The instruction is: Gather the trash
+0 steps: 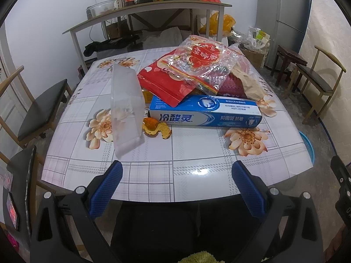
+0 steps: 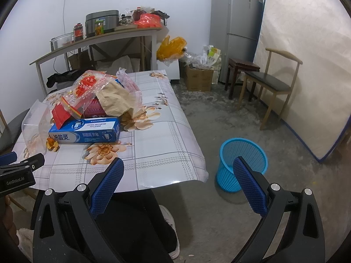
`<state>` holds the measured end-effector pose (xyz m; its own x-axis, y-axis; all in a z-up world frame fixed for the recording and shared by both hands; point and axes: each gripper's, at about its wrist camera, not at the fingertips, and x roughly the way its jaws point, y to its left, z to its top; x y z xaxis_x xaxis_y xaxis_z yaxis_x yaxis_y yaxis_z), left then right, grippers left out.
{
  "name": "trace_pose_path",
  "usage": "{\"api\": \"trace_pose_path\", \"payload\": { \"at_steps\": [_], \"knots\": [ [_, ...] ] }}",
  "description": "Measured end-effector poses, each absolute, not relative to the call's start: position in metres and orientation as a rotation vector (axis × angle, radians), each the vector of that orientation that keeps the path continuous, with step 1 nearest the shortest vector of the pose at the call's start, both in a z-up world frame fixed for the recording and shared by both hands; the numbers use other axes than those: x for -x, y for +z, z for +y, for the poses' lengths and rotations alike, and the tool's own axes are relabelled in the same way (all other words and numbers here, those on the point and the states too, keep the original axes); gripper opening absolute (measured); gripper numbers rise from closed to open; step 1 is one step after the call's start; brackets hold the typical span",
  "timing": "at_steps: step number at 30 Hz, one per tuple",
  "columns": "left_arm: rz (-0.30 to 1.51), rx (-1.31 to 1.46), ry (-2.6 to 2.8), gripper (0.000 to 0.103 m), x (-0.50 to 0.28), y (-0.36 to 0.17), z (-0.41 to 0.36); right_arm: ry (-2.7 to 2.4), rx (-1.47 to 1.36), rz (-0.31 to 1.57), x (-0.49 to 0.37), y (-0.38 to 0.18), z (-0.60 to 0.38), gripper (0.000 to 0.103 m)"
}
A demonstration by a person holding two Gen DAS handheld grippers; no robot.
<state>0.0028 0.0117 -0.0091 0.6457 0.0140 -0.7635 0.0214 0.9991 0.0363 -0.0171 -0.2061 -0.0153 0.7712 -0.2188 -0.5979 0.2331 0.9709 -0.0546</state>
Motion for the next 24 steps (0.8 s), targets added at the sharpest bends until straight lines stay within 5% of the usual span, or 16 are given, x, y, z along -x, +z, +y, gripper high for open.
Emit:
{"api": "trace_pose_path", "payload": {
  "at_steps": [24],
  "knots": [
    [0.658, -0.028, -0.067, 0.097, -0.007, 0.02, 0.078, -0.186, -0.029, 0.644, -0.001, -0.014, -0.182, 0.095]
  ]
}}
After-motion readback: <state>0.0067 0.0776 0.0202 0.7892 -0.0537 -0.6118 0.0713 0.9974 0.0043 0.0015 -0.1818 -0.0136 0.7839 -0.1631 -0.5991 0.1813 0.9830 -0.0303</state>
